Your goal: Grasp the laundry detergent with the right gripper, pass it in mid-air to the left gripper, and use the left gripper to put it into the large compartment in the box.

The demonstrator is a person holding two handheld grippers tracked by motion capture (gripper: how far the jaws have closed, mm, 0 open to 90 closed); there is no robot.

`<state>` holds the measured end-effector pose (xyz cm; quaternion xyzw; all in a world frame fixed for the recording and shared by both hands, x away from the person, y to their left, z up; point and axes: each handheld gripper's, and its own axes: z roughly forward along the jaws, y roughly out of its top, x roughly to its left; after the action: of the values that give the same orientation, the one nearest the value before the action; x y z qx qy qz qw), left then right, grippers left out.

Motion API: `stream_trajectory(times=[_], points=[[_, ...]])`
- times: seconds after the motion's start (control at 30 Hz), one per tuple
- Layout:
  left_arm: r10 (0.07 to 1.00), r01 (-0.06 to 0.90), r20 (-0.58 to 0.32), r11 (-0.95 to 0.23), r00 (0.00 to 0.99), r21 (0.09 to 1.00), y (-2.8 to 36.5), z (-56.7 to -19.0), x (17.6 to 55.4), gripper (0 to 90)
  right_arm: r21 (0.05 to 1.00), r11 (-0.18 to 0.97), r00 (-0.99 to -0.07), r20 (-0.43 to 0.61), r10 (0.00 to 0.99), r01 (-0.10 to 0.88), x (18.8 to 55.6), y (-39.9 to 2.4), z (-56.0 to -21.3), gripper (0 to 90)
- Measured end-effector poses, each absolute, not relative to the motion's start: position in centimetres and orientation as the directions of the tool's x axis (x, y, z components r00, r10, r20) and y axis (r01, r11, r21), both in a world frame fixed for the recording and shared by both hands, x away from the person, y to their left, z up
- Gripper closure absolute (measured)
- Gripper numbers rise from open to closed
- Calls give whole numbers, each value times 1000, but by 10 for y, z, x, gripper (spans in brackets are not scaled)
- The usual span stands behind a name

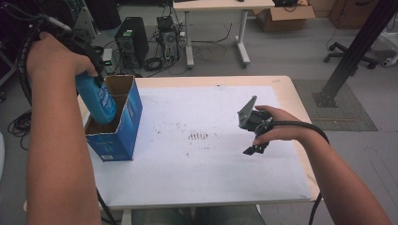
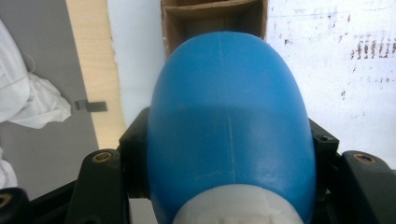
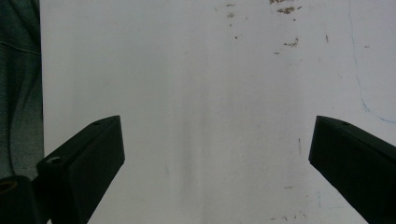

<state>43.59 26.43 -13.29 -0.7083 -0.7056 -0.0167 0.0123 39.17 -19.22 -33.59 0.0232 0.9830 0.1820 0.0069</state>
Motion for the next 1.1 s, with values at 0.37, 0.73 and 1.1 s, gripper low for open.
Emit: stream_trajectory(times=[0.37, 0.73, 1.1], points=[[1000, 999, 21, -6, 7, -34, 270, -170, 438, 381, 361, 932, -999, -7, 48, 42, 391, -192, -334, 34], [1000, 998, 8, -13, 13, -54, 272, -201, 441, 381, 361, 932, -999, -8, 52, 45, 390, -193, -333, 34], [1000, 998, 2, -8, 8, -68, 275, -229, 441, 381, 360, 932, -999, -7, 54, 48, 391, -190, -335, 34]])
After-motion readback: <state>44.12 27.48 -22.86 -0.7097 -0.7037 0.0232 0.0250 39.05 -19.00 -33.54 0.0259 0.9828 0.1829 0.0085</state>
